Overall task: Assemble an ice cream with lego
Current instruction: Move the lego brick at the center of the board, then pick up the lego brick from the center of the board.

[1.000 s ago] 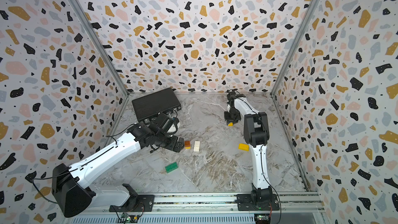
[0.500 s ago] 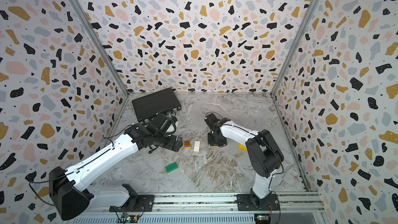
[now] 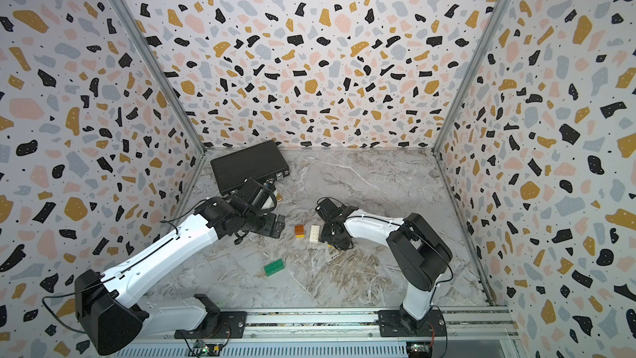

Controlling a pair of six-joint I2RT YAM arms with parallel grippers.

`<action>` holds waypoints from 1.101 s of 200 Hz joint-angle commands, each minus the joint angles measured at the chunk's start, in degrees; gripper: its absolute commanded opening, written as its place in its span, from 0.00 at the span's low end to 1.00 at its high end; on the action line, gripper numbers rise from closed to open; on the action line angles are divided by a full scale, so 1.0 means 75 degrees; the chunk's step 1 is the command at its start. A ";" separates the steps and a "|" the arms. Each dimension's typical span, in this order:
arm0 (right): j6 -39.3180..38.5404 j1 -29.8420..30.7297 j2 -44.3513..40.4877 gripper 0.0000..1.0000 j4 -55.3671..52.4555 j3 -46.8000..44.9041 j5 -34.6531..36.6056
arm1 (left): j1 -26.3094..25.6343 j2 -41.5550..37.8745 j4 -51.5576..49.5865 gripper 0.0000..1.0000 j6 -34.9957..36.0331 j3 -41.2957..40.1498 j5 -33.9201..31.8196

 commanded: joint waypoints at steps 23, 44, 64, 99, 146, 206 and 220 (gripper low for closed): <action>0.0819 0.0203 -0.0014 0.87 -0.0363 0.0036 0.0386 | 0.0031 -0.0217 0.0084 0.99 0.0073 -0.0076 0.0264; 0.0569 0.0291 -0.0762 0.89 -0.0761 0.0006 0.0796 | 0.0031 -0.0295 0.0078 1.00 0.0097 -0.0064 0.0410; 0.0288 0.0318 -0.1946 0.89 -0.0944 -0.0509 0.1345 | 0.0031 -0.0371 0.0112 1.00 0.0108 -0.0087 0.0475; -0.2715 -0.0127 -0.3661 0.86 -0.0686 -0.0506 0.2172 | 0.0021 -0.0307 0.0096 1.00 0.0156 -0.0075 0.0736; -0.5373 -0.1385 -0.4215 0.92 -0.0377 -0.0189 0.2899 | -0.0216 0.0067 0.0109 0.97 0.0037 -0.0063 0.1150; -0.3390 -0.3363 -0.4676 0.88 0.1586 -0.2389 0.1403 | -0.2301 0.2443 0.0573 0.93 -0.2104 0.1456 0.0816; -0.3055 -0.3658 -0.4747 0.84 0.2090 -0.2953 0.0969 | -0.2324 0.3032 0.0883 0.88 -0.2583 0.1521 0.0957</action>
